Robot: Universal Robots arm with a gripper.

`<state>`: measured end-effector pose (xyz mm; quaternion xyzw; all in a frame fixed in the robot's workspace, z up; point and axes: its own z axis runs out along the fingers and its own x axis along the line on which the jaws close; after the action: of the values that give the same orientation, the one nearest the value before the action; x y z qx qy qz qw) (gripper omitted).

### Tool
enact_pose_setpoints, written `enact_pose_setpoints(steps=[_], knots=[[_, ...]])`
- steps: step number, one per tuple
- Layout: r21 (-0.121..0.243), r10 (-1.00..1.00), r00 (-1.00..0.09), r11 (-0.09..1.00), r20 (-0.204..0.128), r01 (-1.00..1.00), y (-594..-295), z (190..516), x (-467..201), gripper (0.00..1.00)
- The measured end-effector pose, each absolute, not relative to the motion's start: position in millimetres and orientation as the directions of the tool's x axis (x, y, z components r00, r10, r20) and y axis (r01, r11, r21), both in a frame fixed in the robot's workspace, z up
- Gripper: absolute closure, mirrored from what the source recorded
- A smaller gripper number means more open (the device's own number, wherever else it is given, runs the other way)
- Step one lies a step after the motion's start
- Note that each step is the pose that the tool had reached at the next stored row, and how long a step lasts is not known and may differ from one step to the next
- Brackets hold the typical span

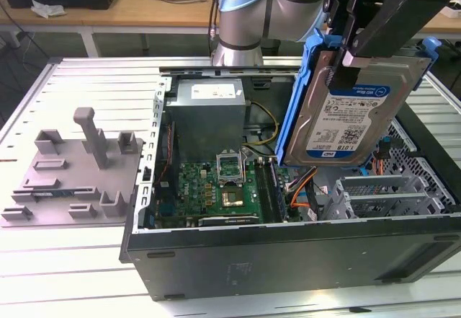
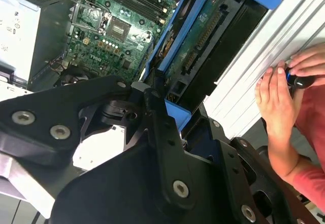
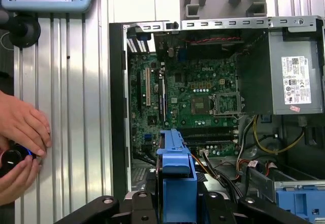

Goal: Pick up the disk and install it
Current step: 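Insert the disk into the insertion slot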

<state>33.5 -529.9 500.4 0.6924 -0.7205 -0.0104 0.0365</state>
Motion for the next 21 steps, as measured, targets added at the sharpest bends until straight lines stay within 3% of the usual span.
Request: enact_pose_setpoints(steps=[13,21], knots=[[0.057,-0.999,-0.037,0.039,0.038,-0.998,-529.8,500.4,33.4,0.63],[0.017,-0.999,-0.027,0.028,0.037,-0.999,-529.8,500.4,33.5,0.63]])
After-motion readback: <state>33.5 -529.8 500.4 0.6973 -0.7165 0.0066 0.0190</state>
